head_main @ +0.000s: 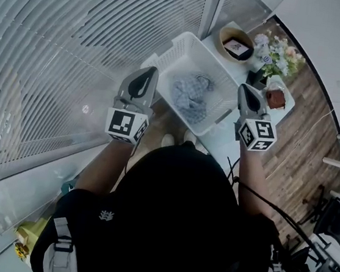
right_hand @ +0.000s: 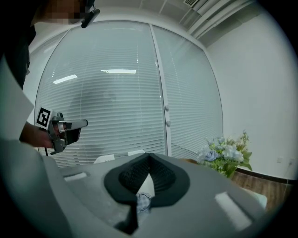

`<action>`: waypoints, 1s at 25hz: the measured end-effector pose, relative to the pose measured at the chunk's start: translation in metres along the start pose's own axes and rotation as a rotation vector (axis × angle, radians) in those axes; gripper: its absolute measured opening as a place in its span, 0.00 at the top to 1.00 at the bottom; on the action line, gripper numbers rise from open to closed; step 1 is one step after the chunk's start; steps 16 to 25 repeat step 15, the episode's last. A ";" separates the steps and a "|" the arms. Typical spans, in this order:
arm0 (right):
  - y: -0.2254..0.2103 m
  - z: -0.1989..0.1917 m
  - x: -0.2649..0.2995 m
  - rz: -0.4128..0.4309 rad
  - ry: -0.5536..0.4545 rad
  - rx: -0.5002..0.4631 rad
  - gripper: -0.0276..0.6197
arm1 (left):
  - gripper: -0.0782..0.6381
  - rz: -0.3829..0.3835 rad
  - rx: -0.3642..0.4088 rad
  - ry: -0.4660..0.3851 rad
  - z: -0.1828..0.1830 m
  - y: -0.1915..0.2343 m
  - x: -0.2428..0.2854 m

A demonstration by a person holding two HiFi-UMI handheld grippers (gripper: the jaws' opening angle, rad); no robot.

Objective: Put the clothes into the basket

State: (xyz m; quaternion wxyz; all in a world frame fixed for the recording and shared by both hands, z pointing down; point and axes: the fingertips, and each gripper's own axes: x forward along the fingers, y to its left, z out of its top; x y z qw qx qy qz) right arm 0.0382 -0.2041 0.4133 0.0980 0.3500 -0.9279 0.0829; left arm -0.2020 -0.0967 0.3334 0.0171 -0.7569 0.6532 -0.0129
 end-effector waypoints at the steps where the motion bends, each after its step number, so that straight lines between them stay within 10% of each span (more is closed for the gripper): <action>1: 0.000 0.000 0.000 -0.001 0.002 -0.002 0.95 | 0.88 0.001 -0.003 0.002 -0.001 0.001 0.001; 25: -0.007 -0.010 -0.006 -0.020 0.022 0.007 0.95 | 0.88 -0.031 0.001 -0.005 0.004 -0.007 0.007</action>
